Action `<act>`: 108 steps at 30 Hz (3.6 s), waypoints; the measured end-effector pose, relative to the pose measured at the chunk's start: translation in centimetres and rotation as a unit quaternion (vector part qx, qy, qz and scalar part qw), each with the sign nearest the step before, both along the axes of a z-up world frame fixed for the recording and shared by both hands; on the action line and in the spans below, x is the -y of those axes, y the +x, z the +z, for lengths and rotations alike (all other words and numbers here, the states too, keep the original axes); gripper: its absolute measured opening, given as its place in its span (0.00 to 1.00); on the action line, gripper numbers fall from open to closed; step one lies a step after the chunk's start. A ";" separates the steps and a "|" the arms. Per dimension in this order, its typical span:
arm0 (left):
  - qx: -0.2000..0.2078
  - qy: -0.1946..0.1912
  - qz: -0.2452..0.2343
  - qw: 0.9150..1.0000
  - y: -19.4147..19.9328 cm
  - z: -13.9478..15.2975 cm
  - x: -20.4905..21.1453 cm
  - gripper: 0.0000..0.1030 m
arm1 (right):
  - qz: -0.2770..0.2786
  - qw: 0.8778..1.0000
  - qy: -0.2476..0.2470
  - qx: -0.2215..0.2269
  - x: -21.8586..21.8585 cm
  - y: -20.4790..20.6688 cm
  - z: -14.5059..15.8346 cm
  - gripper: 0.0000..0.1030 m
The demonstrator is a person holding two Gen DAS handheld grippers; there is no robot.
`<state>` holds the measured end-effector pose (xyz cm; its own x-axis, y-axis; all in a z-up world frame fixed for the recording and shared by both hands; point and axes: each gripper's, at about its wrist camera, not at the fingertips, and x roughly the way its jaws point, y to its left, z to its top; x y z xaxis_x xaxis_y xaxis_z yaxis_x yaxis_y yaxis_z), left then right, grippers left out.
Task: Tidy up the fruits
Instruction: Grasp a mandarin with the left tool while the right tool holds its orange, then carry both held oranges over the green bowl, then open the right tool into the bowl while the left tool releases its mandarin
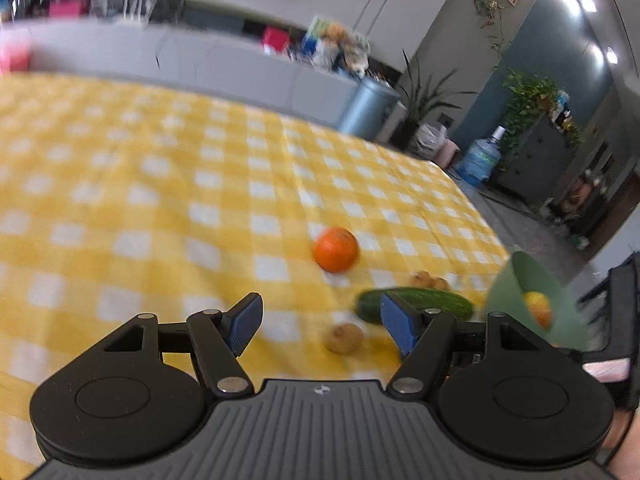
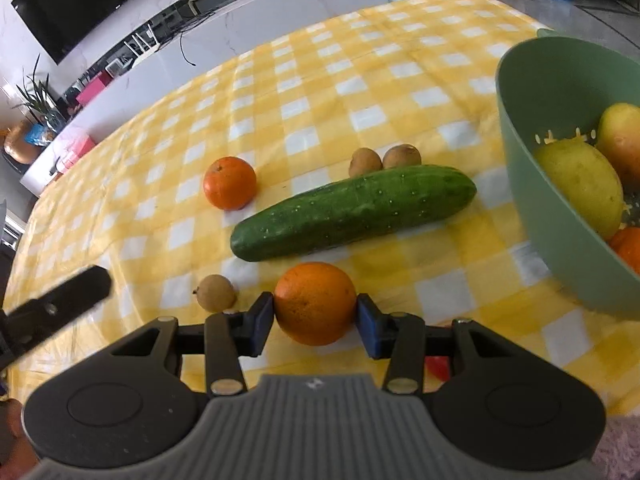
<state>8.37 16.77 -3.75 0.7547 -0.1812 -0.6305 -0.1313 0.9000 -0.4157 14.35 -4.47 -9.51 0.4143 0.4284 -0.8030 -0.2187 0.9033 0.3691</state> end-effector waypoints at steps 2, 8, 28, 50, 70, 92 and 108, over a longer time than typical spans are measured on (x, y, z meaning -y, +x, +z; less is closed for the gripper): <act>-0.020 0.006 -0.010 1.000 1.3 0.1 0.2 0.77 | 0.003 1.000 0.006 -0.001 0.0 0.1 -0.2 0.41; -0.035 0.059 0.005 0.998 4.3 0.8 1.1 0.77 | 0.000 1.000 0.031 -0.006 0.7 0.4 -0.4 0.41; -0.083 0.087 0.024 0.992 12.8 -2.5 3.7 0.69 | 0.009 0.999 0.033 -0.004 0.7 0.2 -0.2 0.44; -0.017 0.142 0.013 0.990 10.2 -0.1 5.6 0.43 | 0.009 0.999 0.032 -0.005 0.7 0.2 -0.2 0.40; 0.094 0.133 -0.009 0.987 4.1 10.0 10.9 0.43 | -0.040 0.988 0.113 0.096 5.3 -4.1 5.0 0.40; 0.113 0.045 -0.124 0.985 4.7 8.4 17.6 0.43 | -0.329 0.905 0.216 0.158 21.5 -5.2 3.7 0.40; 0.054 0.037 -0.130 0.989 7.5 3.4 18.3 0.43 | -0.256 0.922 0.253 0.140 20.4 1.7 2.1 0.80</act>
<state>15.87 -1.53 -0.36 0.7528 -0.3343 -0.5671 0.1497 0.9258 -0.3470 16.02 -24.86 -7.40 0.8274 0.4096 -0.3843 0.0377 0.6422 0.7656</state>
